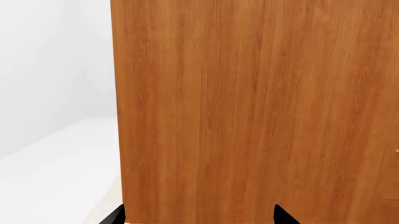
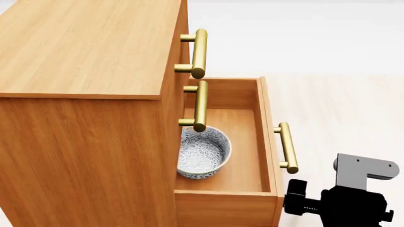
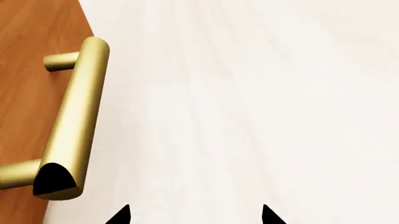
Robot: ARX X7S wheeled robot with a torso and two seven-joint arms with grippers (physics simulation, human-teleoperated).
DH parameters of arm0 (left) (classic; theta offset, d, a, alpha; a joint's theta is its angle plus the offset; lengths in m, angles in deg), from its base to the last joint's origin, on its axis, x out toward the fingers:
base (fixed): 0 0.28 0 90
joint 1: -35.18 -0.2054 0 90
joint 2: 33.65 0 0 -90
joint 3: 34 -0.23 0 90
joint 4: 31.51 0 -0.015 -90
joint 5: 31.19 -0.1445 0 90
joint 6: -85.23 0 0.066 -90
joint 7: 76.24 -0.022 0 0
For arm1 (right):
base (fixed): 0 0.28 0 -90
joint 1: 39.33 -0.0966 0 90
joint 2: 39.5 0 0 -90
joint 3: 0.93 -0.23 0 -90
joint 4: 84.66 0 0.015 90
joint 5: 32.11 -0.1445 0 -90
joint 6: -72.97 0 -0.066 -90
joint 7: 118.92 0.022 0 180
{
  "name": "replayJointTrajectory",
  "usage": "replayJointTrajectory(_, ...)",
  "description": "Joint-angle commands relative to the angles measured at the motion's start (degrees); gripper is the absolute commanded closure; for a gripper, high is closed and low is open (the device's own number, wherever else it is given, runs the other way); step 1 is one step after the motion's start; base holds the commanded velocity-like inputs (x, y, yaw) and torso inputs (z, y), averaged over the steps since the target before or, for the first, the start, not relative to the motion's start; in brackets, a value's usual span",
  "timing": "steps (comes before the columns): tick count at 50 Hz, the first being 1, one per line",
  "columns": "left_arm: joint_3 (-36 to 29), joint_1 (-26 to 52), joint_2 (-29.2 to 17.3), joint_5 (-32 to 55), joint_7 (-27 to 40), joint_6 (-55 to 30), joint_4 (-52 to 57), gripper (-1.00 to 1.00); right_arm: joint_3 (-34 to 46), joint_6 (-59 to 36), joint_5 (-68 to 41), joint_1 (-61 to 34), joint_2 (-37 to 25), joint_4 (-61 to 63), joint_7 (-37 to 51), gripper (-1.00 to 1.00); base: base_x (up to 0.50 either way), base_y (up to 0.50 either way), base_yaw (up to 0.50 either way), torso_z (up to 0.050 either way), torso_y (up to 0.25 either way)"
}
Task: Put the bowl in the bottom drawer of the cabinet and close it.
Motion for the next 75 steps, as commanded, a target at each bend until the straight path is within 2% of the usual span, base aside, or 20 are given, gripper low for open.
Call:
replayJointTrajectory(1, -0.3, -0.4, -0.5, 0.8, 0.4, 0.7, 0.4, -1.00, 1.6, 2.0, 0.3, -3.8, 1.2, -4.8, -1.2, -1.00, 0.00, 0.00, 0.00, 0.000, 0.000)
replayJointTrajectory(75, -2.7, 0.2, -3.2, 2.5, 3.2, 1.8, -0.7, -1.00, 7.6, 15.7, 2.5, -13.5, 7.9, -27.5, -5.9, -1.00, 0.00, 0.00, 0.00, 0.000, 0.000)
